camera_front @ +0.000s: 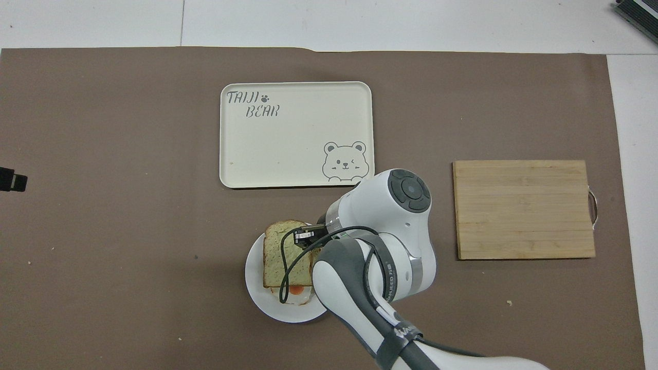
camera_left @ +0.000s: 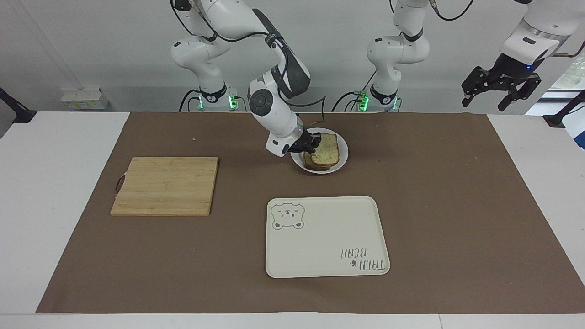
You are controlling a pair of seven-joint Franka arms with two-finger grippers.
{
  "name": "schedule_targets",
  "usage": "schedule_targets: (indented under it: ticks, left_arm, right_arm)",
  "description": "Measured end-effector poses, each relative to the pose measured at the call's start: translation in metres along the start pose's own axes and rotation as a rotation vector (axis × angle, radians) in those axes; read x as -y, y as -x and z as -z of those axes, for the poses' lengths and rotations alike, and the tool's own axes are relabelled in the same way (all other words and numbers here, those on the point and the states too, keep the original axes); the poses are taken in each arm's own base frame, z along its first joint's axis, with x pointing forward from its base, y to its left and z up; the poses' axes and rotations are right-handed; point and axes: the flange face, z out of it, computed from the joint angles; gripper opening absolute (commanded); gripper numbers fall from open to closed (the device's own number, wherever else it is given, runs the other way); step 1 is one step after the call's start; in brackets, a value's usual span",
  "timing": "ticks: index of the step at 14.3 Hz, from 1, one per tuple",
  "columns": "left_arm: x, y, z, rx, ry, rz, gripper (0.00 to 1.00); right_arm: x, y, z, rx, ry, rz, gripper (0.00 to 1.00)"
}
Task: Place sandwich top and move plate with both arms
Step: 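Carry the bread slice with the right gripper over the plate, then release the slice onto the plate bread and withdraw the right gripper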
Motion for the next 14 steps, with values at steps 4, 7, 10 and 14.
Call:
schedule_targets:
  ticks: [4, 7, 10, 14]
  left_arm:
    - [0.0, 0.0, 0.0, 0.0, 0.0, 0.0, 1.0]
    - [0.0, 0.0, 0.0, 0.0, 0.0, 0.0, 1.0]
    - [0.0, 0.0, 0.0, 0.0, 0.0, 0.0, 1.0]
    - [0.0, 0.0, 0.0, 0.0, 0.0, 0.0, 1.0]
  right_arm:
    - [0.001, 0.001, -0.017, 0.008, 0.014, 0.007, 0.0]
    - [-0.001, 0.001, -0.017, 0.008, 0.015, 0.004, 1.0]
    - [-0.002, -0.001, -0.015, -0.004, 0.014, 0.001, 1.0]
    - [-0.014, -0.015, 0.004, -0.066, 0.067, 0.029, 1.0]
